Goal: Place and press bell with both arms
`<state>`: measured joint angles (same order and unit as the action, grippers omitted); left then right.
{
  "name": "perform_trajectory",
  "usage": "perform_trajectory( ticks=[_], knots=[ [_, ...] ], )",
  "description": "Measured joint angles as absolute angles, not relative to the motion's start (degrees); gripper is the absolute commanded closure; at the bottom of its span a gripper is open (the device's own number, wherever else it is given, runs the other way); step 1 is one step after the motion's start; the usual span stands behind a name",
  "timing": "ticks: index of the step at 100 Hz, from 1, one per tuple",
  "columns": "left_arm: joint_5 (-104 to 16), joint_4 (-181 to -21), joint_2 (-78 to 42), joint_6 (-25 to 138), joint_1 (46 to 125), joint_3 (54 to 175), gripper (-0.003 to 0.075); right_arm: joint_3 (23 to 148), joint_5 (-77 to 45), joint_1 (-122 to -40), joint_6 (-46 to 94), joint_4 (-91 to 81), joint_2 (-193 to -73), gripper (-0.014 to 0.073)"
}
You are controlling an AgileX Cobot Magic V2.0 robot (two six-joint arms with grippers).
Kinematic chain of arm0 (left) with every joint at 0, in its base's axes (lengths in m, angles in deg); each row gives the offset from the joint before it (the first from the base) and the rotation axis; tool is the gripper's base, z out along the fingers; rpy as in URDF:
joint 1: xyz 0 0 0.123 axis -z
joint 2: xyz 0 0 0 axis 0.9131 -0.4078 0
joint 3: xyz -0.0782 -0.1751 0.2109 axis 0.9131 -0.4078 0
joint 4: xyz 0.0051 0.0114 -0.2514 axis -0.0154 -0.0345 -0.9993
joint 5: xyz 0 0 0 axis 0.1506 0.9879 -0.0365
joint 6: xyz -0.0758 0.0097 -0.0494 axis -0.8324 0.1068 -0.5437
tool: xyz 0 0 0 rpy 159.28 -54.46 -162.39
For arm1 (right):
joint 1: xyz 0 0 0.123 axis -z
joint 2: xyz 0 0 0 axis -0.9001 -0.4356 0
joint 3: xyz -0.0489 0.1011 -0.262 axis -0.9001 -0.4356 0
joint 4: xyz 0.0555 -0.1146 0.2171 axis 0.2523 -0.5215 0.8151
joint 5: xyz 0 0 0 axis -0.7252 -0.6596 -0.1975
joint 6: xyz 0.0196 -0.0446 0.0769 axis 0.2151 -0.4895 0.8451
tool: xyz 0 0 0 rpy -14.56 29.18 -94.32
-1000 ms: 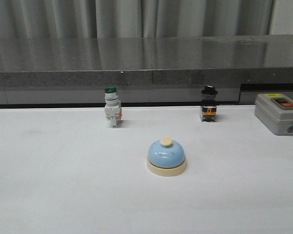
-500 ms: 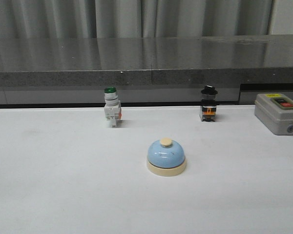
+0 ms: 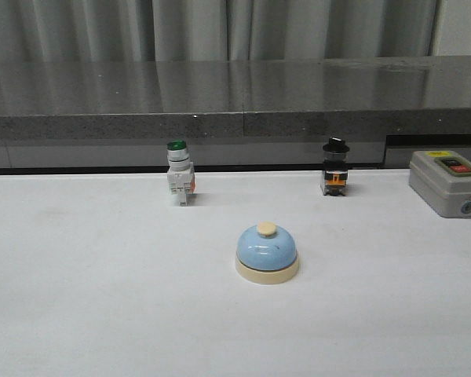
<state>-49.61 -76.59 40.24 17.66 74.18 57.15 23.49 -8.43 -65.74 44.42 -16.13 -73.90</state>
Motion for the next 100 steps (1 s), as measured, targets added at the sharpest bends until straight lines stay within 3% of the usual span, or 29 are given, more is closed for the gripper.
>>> perform_trajectory(
  ticks=[73,100],
  knots=[
    [-49.61,-76.59,40.24,17.66,74.18,57.15,0.0741,25.51,-5.08,-65.74,44.42,-16.03,-73.90,0.0663],
    [-49.61,-76.59,40.24,17.66,74.18,57.15,0.0741,41.39,-21.10,-65.74,44.42,-15.17,-78.69,0.0663]
  ],
)
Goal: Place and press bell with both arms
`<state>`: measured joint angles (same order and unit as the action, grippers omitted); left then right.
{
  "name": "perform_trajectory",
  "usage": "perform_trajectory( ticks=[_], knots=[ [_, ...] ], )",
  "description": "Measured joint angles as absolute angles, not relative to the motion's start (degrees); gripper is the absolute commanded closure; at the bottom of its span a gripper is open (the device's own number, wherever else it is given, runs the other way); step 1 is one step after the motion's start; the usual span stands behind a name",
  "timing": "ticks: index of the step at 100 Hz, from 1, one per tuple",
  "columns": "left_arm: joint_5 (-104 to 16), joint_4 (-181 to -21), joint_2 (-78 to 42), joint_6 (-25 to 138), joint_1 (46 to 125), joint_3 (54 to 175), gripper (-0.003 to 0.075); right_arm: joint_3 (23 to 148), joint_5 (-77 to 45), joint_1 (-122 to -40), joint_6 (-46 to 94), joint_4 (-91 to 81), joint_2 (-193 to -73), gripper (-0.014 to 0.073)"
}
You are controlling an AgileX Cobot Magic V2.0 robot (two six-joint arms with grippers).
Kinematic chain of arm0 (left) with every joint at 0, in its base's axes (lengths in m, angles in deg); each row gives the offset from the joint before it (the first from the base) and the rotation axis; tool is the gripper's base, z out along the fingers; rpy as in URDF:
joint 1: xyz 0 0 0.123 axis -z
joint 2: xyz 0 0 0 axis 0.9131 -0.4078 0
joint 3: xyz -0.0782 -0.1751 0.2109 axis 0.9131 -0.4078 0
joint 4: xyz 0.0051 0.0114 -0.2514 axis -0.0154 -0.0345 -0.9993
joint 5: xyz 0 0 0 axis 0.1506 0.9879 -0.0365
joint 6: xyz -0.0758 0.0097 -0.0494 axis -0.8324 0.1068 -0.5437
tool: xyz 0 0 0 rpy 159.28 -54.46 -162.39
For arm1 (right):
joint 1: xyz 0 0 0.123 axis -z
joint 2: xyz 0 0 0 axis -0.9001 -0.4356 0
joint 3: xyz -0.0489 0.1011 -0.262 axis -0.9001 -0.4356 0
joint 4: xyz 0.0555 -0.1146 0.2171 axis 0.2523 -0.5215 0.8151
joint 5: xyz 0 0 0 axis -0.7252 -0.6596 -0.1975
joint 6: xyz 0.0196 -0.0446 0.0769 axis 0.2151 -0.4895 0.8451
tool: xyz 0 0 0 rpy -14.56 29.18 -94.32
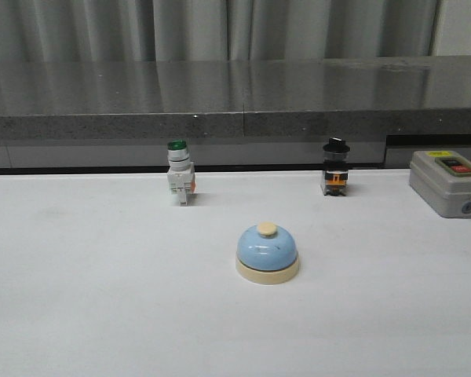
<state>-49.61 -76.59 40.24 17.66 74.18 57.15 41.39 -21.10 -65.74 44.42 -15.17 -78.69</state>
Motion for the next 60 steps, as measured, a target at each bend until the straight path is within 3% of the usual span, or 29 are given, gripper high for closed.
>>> perform_trajectory(
  ticks=[32,60],
  knots=[
    [-49.61,-76.59,40.24,17.66,74.18,57.15,0.0741,62.91,-46.71,-65.74,44.42,-14.95,-98.09,0.0663],
    [-49.61,-76.59,40.24,17.66,74.18,57.15,0.0741,70.25,-49.98,-65.74,44.42,-12.27,-110.90,0.0663]
  ],
)
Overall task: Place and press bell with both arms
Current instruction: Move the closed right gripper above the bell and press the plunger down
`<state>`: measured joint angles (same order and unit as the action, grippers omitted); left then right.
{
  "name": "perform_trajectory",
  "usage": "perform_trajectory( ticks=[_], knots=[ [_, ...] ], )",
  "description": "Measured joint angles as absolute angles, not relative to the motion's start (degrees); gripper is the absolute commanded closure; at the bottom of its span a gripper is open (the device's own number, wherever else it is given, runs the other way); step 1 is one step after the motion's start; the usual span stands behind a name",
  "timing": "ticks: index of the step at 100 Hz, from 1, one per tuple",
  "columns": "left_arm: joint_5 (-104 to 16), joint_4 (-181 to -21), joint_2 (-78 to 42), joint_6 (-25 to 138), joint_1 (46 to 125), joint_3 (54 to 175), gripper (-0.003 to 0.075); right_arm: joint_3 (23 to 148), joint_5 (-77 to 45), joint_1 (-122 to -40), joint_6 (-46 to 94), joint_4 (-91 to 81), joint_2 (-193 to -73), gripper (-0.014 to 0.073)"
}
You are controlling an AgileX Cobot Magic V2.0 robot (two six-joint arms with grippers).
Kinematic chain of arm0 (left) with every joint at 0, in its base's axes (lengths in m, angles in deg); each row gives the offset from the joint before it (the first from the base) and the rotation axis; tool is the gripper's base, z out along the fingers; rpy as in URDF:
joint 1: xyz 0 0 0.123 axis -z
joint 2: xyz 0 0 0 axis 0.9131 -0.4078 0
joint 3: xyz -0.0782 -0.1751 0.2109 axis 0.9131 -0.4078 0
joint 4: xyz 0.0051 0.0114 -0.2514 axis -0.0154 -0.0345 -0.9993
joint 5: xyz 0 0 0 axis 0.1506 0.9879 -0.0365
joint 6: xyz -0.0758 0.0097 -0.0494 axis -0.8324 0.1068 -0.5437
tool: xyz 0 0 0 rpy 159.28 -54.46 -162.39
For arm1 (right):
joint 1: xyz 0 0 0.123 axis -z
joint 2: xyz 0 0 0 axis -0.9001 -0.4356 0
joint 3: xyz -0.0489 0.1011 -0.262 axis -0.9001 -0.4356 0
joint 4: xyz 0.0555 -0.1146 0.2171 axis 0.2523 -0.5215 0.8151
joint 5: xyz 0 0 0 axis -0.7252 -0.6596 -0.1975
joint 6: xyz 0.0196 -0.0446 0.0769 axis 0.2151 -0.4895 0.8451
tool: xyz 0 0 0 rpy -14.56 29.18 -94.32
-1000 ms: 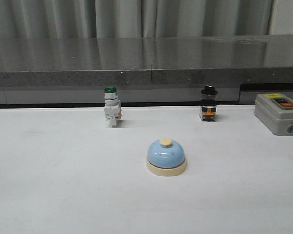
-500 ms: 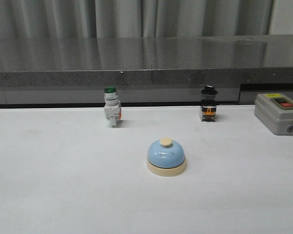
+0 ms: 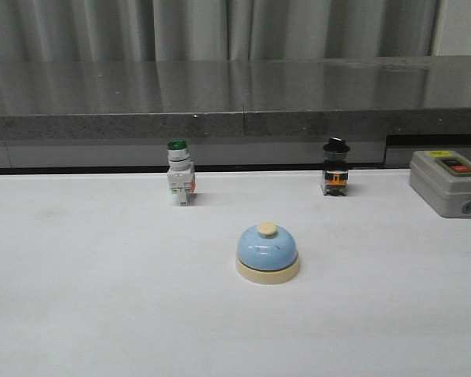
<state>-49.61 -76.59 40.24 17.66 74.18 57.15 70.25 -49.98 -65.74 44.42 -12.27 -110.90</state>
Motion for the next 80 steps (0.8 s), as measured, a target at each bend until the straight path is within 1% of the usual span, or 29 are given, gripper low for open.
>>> perform_trajectory(
  ticks=[14,30,49,80],
  knots=[
    [-49.61,-76.59,40.24,17.66,74.18,57.15,0.0741,70.37,-49.77,-65.74,44.05,-9.33,-117.07,0.0663],
    [-49.61,-76.59,40.24,17.66,74.18,57.15,0.0741,70.61,-49.61,-67.83,42.44,-6.91,-124.83,0.0663],
    [-49.61,-76.59,40.24,17.66,74.18,57.15,0.0741,73.29,-48.50,-73.09,41.96,-6.62,-136.18,0.0663],
    [-49.61,-76.59,40.24,17.66,74.18,57.15,0.0741,82.78,-46.93,-81.59,41.83,-6.40,-152.93,0.0654]
  ],
)
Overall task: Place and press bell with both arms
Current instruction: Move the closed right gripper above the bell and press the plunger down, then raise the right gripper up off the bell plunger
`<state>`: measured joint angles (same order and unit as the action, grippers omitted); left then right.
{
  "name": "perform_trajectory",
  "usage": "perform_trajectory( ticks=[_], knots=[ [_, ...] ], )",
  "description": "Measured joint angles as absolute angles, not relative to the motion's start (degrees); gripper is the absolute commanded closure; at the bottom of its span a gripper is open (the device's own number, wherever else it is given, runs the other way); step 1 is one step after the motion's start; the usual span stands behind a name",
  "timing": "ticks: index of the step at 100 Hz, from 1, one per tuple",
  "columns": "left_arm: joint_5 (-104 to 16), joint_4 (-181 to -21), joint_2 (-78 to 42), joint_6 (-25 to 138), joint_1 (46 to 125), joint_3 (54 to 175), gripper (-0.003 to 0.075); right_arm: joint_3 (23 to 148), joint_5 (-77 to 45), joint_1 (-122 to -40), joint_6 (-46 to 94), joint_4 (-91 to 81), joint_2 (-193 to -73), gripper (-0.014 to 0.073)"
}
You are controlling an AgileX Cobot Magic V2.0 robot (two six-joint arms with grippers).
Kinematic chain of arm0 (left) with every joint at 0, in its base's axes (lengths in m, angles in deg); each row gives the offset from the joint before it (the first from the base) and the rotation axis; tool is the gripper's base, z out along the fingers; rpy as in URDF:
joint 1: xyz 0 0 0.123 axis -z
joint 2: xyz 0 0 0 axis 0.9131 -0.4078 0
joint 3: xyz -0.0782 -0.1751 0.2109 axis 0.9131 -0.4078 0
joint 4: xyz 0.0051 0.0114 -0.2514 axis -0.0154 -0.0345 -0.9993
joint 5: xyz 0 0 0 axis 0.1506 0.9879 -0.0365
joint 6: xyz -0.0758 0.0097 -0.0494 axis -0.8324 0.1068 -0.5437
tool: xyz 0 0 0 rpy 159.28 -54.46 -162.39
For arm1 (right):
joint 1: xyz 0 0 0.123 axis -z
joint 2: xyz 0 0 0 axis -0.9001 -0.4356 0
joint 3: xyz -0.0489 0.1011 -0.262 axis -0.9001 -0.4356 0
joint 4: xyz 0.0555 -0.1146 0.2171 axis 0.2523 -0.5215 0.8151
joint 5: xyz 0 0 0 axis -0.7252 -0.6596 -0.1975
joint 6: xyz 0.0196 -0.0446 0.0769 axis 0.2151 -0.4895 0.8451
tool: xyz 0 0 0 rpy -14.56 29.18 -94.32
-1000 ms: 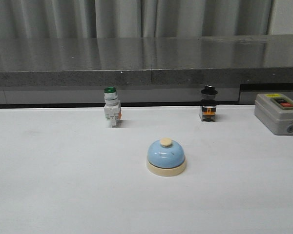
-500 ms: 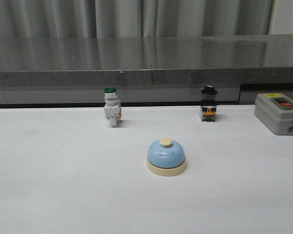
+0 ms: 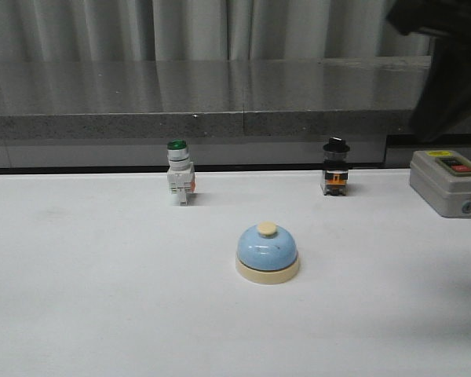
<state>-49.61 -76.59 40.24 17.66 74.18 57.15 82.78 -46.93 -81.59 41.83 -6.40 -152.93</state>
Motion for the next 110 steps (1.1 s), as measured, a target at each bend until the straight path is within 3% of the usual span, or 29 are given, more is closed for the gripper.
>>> perform_trajectory(
  ticks=[53,110],
  knots=[
    [-49.61,-76.59,40.24,17.66,74.18,57.15,0.0741,97.10,-45.29,-92.94,41.83,-6.28,-175.56,0.0654],
    [-49.61,-76.59,40.24,17.66,74.18,57.15,0.0741,100.85,-45.25,-95.01,41.83,-7.00,-181.89,0.0654]
  ],
)
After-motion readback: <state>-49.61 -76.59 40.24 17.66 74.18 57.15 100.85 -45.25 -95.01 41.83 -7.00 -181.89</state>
